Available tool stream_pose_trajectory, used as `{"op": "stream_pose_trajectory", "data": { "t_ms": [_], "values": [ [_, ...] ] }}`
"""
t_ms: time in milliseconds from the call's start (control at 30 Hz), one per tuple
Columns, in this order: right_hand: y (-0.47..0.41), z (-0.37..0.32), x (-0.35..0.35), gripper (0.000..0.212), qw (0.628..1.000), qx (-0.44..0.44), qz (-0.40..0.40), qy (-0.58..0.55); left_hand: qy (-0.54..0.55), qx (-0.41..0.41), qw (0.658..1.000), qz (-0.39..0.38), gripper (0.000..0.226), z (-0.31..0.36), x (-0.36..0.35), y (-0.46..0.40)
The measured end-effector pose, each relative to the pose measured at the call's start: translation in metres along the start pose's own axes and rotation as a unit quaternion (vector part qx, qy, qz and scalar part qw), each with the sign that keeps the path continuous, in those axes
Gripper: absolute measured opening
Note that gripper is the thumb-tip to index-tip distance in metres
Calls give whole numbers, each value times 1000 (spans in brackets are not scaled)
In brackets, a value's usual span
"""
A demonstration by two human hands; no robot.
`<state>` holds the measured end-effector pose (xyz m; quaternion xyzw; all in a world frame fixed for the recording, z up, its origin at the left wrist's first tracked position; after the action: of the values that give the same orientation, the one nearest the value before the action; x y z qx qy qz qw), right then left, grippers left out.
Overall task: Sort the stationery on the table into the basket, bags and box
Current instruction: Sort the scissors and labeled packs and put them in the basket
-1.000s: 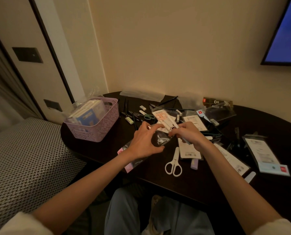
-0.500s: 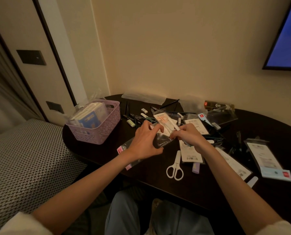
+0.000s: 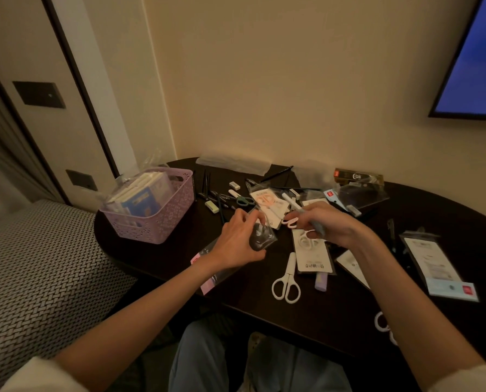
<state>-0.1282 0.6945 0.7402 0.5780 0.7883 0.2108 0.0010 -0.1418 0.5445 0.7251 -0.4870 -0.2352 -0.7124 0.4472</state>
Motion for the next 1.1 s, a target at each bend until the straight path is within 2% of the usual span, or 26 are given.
{"op": "stream_pose_trajectory", "data": {
  "t_ms": [100,267,367,533,633,867,1000,1100],
  "values": [
    [3,-1,-4,37,1000,5,-27,-12,0,4,1000,-9,69,-2,-4,-4],
    [6,-18,6,22,995,89,22,32,-1,14,1000,-12,71,-7,-8,-10],
    [16,-33,5,13,990,130,23,54,-2,19,1000,-16,73,-10,-9,-13],
    [18,-34,-11,12,987,83,-26,139,-4,22,1000,-13,75,-13,-8,-15],
    [12,-30,-18,15,984,55,-20,171,-3,15,1000,-7,73,-13,-6,-15],
    [9,-33,-6,12,980,48,46,186,-11,0,1000,9,70,-12,0,-10],
    [9,-38,-2,2,981,62,59,172,8,-21,1000,8,67,-6,4,-8],
    [7,-40,-2,5,985,77,51,143,19,-39,999,10,67,-1,6,-6]
  ]
}}
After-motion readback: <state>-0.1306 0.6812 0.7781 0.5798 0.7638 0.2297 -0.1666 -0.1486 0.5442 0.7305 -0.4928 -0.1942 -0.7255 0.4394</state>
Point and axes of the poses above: each hand's wrist, its own y-axis away from the middle knuckle, its own x-axis out of the back of the hand, z = x × y, the point moved 10 cm from there along -y, towards the middle knuckle, and after that the axes turned 7 degrees about -z, right-handed, at the moved point
